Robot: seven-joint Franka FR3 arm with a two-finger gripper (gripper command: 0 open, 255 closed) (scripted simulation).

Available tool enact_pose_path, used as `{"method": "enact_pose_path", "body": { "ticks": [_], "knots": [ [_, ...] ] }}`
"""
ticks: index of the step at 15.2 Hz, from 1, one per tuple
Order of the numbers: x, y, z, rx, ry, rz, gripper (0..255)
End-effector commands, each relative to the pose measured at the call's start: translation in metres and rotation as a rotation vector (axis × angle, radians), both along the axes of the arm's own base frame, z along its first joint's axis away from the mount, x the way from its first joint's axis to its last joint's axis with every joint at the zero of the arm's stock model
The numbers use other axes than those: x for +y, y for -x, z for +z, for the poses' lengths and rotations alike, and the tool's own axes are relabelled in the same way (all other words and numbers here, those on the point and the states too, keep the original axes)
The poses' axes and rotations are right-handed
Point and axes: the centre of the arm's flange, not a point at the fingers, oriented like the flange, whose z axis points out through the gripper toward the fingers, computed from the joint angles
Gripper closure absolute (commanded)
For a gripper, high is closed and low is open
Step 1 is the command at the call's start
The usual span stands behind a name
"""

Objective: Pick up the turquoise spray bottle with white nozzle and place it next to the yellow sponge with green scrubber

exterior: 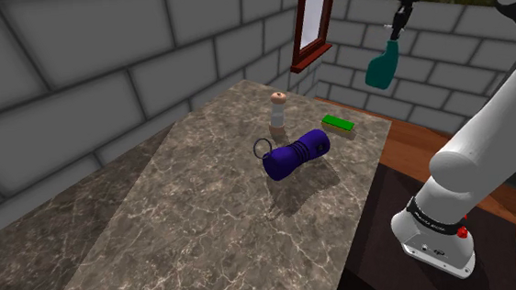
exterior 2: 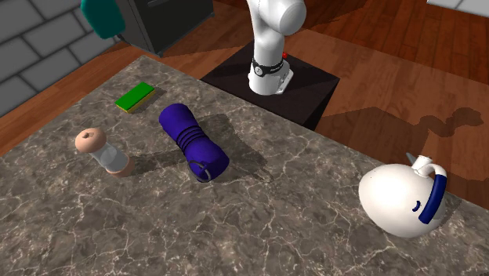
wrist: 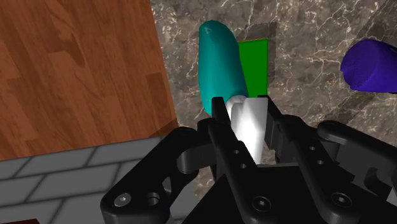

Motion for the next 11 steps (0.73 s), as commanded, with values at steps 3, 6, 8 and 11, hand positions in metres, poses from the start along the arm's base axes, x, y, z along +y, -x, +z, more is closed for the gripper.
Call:
{"method": "enact_pose_path", "body": {
  "ticks": [3, 6, 8, 11],
  "knots": [
    [0.000, 0.000, -0.021, -0.001, 0.001, 0.000, 255],
    [0.000, 0.000, -0.037, -0.001, 0.001, 0.000, 255],
    [0.000, 0.000, -0.048, -0.001, 0.001, 0.000, 255],
    [0.000, 0.000, -0.064, -0.001, 0.001, 0.000, 255]
  ]
}}
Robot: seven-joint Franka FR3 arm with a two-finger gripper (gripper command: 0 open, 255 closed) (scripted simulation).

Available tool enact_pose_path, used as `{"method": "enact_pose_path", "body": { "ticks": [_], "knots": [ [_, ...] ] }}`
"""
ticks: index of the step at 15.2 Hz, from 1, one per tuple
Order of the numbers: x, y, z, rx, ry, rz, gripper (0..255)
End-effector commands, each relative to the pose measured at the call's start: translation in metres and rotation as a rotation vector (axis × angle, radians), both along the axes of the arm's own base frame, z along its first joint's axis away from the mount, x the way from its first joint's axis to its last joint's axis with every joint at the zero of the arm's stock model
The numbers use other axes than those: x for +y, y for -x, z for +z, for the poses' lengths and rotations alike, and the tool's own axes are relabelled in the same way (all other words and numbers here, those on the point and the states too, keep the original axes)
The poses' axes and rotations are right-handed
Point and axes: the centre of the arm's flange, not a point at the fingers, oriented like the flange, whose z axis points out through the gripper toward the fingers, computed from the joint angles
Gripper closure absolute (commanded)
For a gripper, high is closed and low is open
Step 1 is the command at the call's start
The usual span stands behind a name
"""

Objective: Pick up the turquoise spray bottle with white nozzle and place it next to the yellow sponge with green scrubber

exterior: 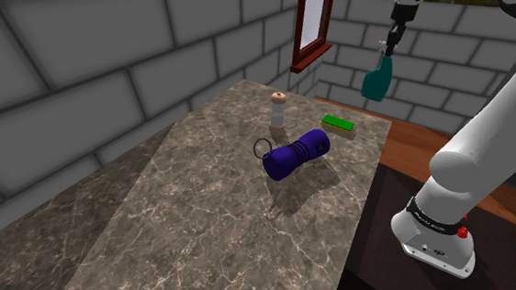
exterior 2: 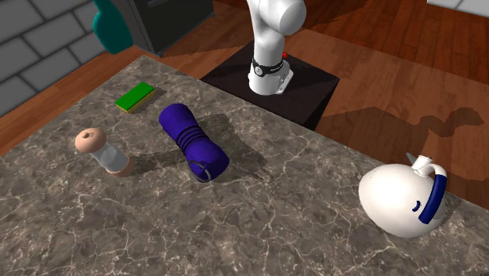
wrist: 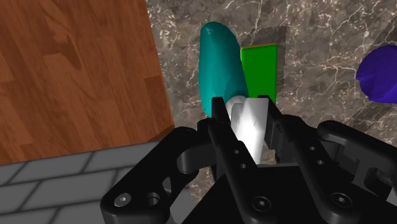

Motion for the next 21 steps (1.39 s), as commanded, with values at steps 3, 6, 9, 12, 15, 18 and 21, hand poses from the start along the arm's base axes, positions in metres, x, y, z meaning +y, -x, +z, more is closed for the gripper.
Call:
{"method": "enact_pose_path", "body": {
  "ticks": [3, 6, 9, 12, 15, 18, 21],
  "knots": [
    [0.000, 0.000, -0.020, -0.001, 0.000, 0.000, 255],
    [0.000, 0.000, -0.036, -0.001, 0.000, 0.000, 255],
    [0.000, 0.000, -0.052, -0.001, 0.000, 0.000, 255],
    [0.000, 0.000, -0.068, -0.001, 0.000, 0.000, 255],
    [0.000, 0.000, -0.083, -0.001, 0.000, 0.000, 255],
    [0.000, 0.000, -0.099, -0.001, 0.000, 0.000, 255],
    [0.000, 0.000, -0.119, -0.001, 0.000, 0.000, 255]
  ]
}}
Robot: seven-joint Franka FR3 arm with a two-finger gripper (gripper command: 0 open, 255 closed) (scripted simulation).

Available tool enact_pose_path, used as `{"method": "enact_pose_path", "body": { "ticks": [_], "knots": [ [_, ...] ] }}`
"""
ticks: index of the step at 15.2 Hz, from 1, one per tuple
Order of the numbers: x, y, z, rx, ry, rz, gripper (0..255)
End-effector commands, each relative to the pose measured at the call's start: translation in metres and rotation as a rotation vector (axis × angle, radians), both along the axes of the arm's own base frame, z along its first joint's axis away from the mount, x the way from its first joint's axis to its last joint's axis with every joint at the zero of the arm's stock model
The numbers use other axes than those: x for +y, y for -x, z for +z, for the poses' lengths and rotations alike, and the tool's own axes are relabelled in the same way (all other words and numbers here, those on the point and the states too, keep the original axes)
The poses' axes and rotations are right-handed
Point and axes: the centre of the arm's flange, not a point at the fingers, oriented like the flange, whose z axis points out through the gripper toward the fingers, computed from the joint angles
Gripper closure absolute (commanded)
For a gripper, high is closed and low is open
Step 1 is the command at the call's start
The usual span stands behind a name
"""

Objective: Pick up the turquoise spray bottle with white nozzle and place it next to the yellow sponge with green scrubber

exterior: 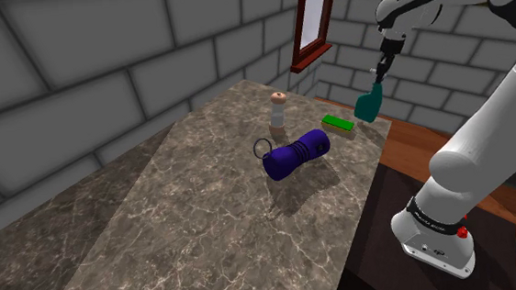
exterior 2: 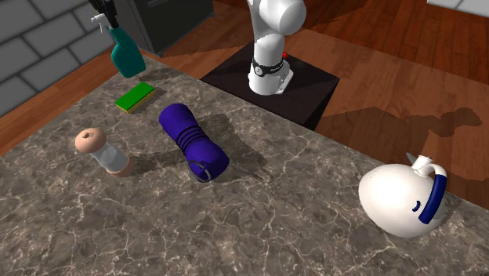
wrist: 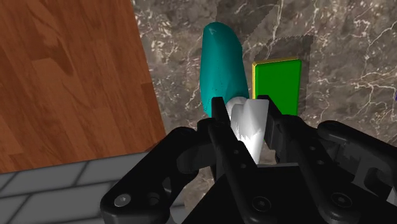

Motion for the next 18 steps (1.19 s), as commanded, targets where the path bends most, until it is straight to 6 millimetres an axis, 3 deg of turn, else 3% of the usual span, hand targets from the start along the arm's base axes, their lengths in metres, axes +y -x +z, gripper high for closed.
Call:
{"method": "enact_pose_path", "body": {
  "ticks": [1, 8, 9, 14, 18],
  "knots": [
    [0.000, -0.001, -0.007, -0.001, 0.001, 0.000, 255],
    [0.000, -0.001, -0.007, -0.001, 0.001, 0.000, 255],
    [0.000, -0.001, -0.007, -0.001, 0.001, 0.000, 0],
    [0.000, -0.001, -0.007, -0.001, 0.001, 0.000, 0],
    [0.000, -0.001, 0.043, -0.001, 0.001, 0.000, 0]
  ]
}}
